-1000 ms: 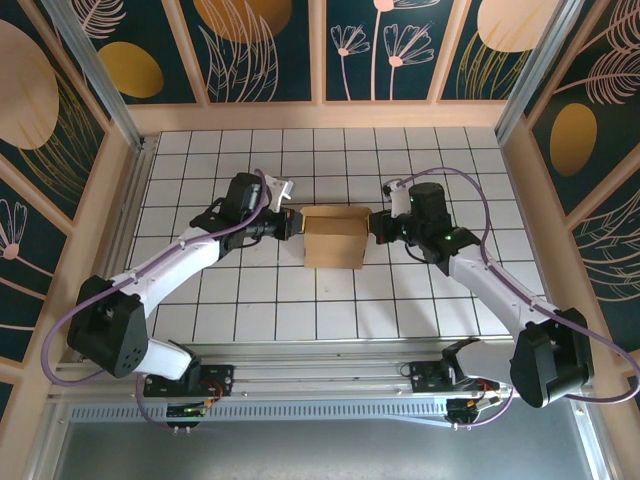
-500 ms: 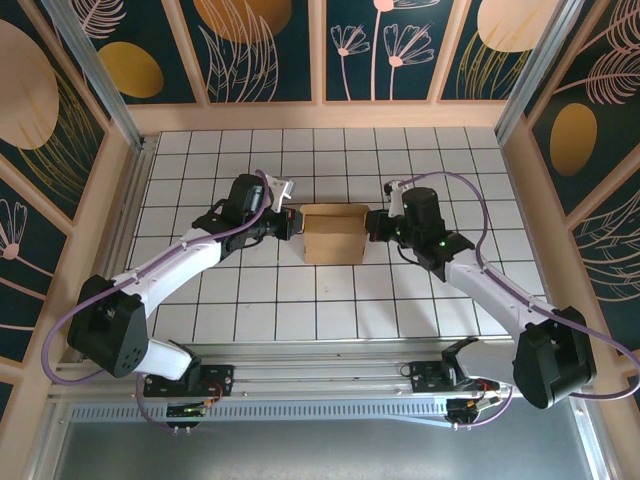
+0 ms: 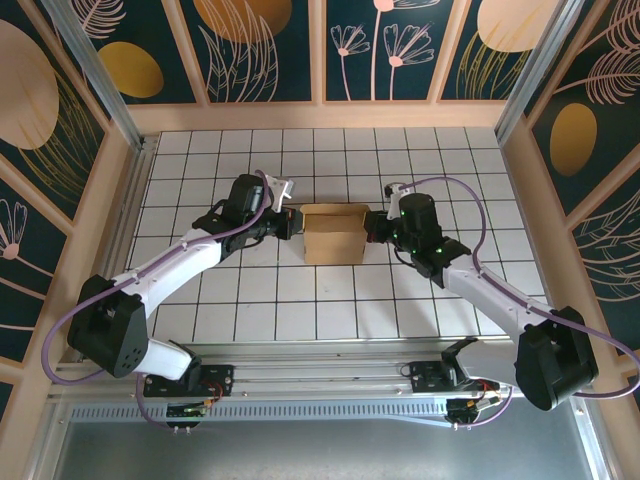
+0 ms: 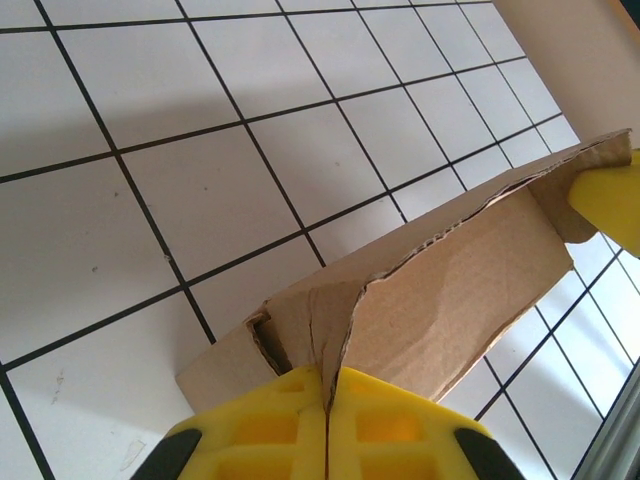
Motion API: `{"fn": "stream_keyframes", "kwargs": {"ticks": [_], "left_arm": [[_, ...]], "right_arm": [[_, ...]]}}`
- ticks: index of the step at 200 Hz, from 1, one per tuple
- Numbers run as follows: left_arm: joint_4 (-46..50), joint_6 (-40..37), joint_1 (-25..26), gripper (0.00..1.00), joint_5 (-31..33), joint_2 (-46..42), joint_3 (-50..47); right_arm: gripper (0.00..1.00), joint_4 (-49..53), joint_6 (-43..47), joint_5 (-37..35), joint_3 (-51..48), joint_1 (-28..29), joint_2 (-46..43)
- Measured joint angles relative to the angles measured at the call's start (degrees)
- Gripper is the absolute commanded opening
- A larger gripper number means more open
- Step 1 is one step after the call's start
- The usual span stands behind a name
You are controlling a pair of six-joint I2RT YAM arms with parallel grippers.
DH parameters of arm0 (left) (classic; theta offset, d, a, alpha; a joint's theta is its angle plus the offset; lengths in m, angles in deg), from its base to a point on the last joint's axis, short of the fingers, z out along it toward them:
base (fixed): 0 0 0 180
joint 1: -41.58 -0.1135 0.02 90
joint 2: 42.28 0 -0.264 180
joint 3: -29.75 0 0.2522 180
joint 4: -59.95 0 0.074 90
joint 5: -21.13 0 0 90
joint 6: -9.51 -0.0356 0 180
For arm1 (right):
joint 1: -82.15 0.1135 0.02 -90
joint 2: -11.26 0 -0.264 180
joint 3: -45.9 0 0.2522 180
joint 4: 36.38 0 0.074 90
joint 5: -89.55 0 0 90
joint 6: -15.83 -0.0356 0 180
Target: Fold the paper box
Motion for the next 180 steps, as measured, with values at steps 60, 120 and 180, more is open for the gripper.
{"fn": "stream_keyframes", "kwargs": {"ticks": [60,120,180], "left_arm": [[-0.50,0.46,0.22,0.04,0.09,-0.02,-0.22],[-1.79,5.38,0.85,0.00,3.06,-0.02,-0.81],[-3.02,9.16,0.98,0.00,3.48,-0.02,-1.22]], "right_arm": [[0.00,-3.96,-2.51,-0.57,-2.43,0.02,-0.35],[0.00,-5.77,-3.08,-1.95,-4.42,1.79,-1.75],[0.00,-6.25,-3.06,-2.43,-5.07,2.16,-2.27]]}}
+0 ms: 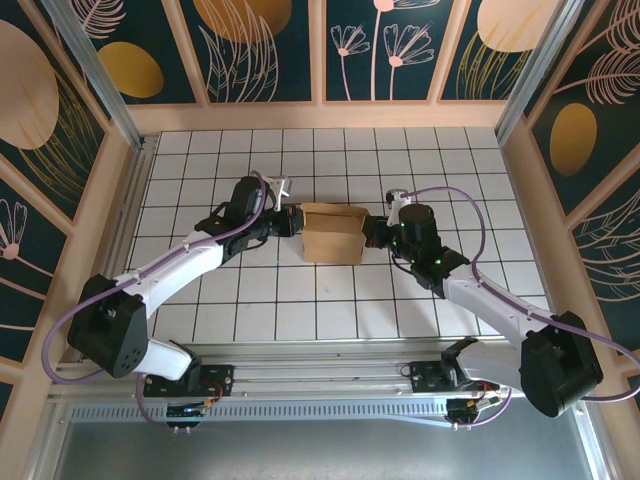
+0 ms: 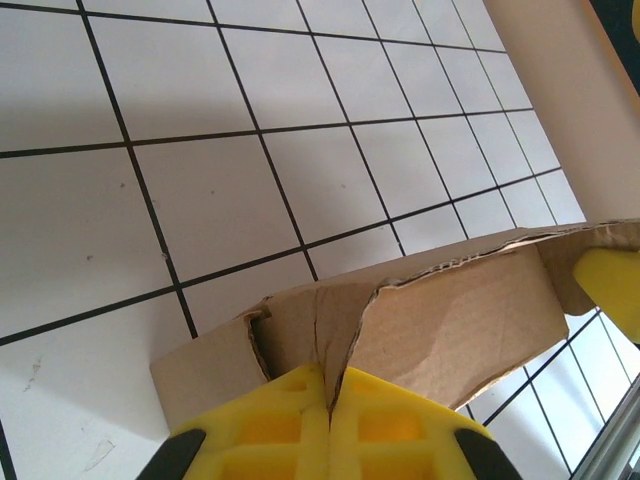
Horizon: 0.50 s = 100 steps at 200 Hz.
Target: Fold the paper box
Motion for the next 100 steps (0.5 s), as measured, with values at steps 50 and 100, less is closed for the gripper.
{"fn": "stream_keyframes", "kwargs": {"ticks": [50,100], "left_arm": [[-0.13,0.00,0.44,0.00,2.84,0.00,-0.48],[-1.97,0.00,0.66,0.00,4.07,-0.76,-2.29]], "right_arm": [[0.00,0.09,0.20,-0.15,0.00,0.63,-0.20],[0.00,-0.02,0.20,-0.74,-0.28,1.16,-0.24]]}}
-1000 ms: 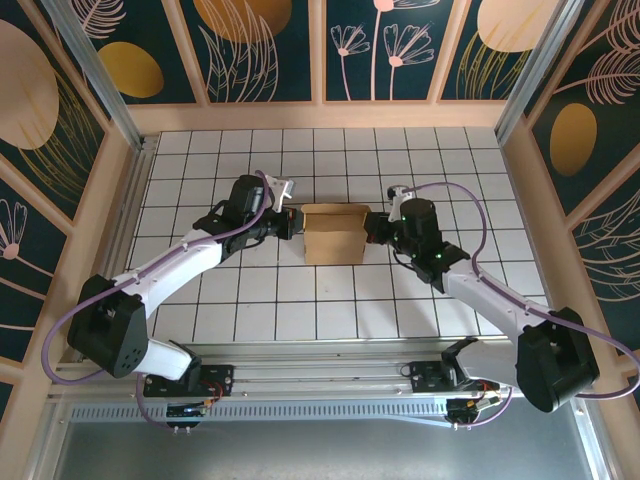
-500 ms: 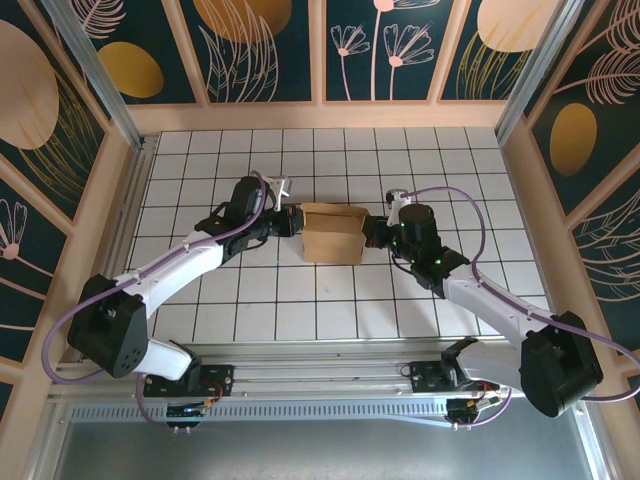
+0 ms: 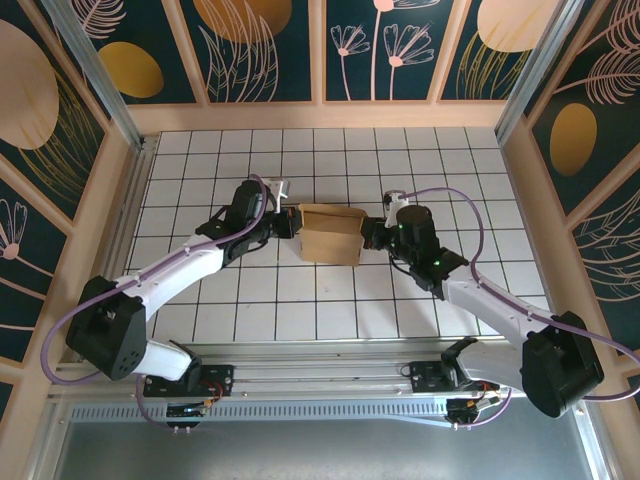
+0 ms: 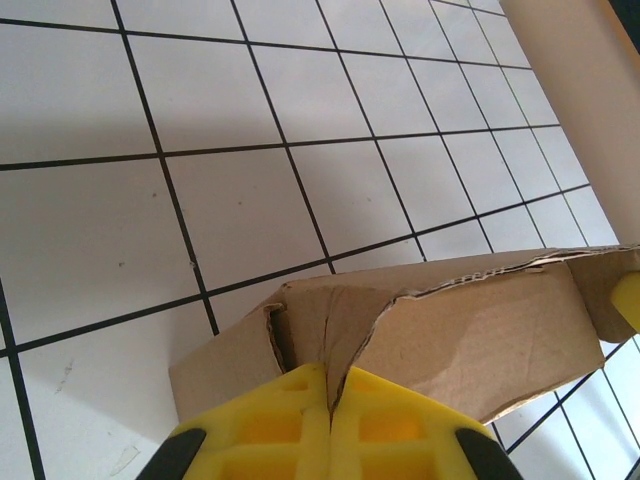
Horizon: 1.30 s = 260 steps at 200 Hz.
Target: Fold the paper box
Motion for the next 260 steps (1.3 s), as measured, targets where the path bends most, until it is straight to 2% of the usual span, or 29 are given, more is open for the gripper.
{"fn": "stream_keyframes", "kwargs": {"ticks": [90,172,260], "left_arm": [[-4.26,1.16,0.11,0.01,-0.98,-2.69,-4.57],[-6.38,2.23,0.09,0.01,-1.29,-1.92,-4.92],[-6.43,2.25,0.11,0.01,-1.29,-1.95,-4.92]], "right_arm": [[0.00,-2.75,-1.60,-0.39,-3.13,1.14,-2.16],[0.00,-3.48,-13.14,-0.39,-2.58,1.11,-1.46],[0.00,-2.40,-14.62,0.02,-2.43,0.72,-1.55]]}}
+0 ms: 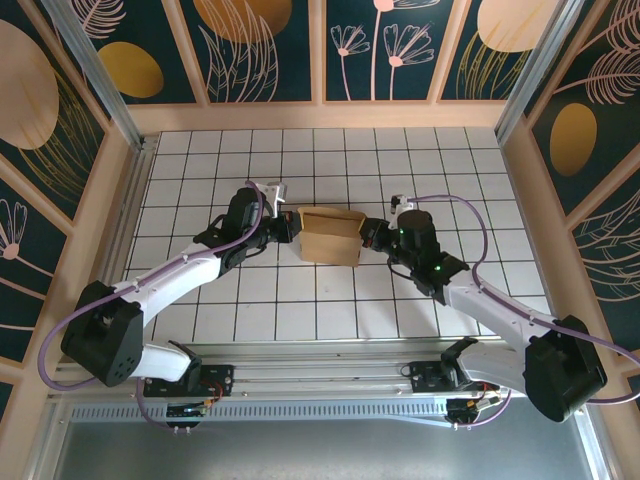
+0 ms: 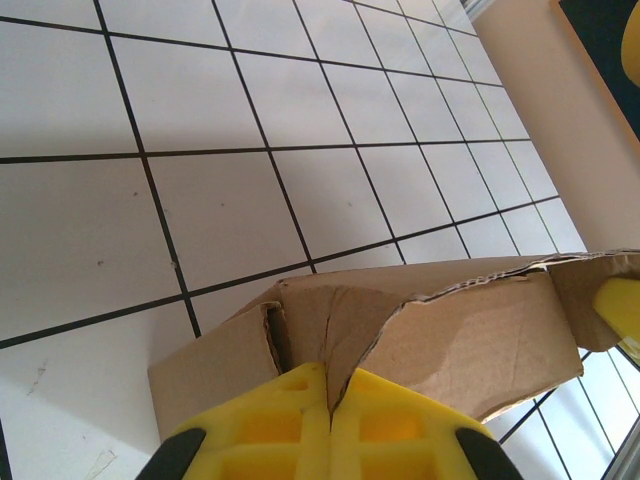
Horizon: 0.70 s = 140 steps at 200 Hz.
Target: Fold the paper box
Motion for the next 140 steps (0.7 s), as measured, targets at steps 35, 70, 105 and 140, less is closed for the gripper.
{"fn": "stream_keyframes", "kwargs": {"ticks": [35,70,105,140], "left_arm": [[0.02,0.00,0.00,0.01,-0.02,0.00,0.00],[0.02,0.00,0.15,0.01,-0.04,0.00,0.07],[0.04,-0.02,0.26,0.01,-0.04,-0.02,0.13],[0.02,-0.07,0.44,0.01,-0.28,-0.02,0.15]], "right_arm": [[0.00,-4.70,-0.02,0.07,-3.17,-0.09,-0.26],[0.00,-6.45,0.09,-0.02,-4.76,-0.09,-0.68],[0.00,-7.21,1.55,-0.48,-5.46,-0.09,-0.68],[0.00,-8.07,3.76,-1.57,-6.29,-0.09,-0.50]]}}
